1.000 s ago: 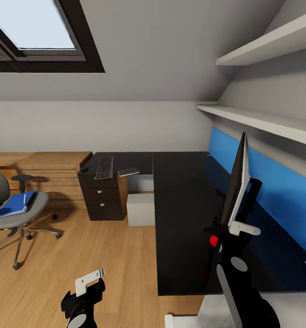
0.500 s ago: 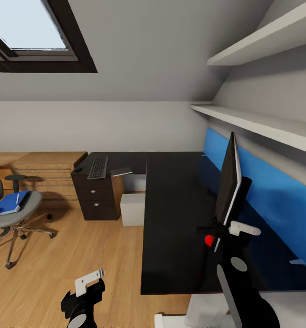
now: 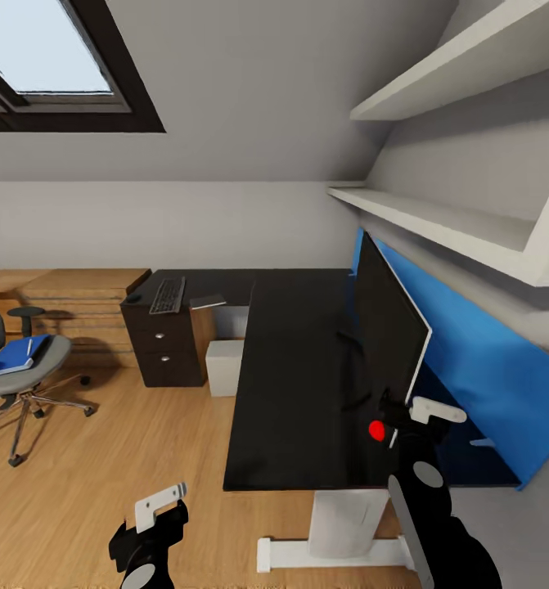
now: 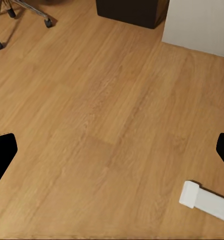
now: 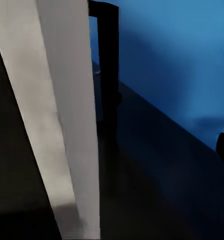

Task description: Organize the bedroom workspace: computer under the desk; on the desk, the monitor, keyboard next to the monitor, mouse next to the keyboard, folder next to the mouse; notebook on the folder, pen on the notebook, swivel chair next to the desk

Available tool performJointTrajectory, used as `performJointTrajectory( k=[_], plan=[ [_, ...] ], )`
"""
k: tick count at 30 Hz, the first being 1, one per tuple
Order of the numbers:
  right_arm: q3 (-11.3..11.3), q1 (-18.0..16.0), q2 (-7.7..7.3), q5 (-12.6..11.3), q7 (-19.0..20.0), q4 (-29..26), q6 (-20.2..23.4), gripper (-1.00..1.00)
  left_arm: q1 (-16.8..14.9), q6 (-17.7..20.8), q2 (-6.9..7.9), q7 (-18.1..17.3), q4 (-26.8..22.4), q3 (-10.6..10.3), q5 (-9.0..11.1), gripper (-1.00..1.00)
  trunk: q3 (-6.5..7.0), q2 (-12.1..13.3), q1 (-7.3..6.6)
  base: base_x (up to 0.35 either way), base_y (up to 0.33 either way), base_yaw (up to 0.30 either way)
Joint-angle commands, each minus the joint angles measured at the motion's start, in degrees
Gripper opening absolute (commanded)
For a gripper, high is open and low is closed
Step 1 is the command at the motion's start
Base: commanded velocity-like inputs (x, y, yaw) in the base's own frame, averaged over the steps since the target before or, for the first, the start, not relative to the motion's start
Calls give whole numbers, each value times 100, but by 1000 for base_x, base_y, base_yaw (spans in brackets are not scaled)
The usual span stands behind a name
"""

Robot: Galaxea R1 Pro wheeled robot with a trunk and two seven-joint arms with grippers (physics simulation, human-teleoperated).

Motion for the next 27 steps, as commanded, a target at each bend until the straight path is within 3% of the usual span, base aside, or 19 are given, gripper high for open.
performJointTrajectory(
  k=[1, 27],
  plan=[
    [2, -3, 1, -1, -19, -8, 38, 100, -1, 29, 0, 30, -11, -3, 23, 100, -6, -5, -2, -152, -113, 0],
    [2, -3, 1, -2, 9, -10, 29, 100, -1, 29, 0, 39, -11, 3, 27, 100, -6, -5, -2, -11, -22, 0]
  ],
)
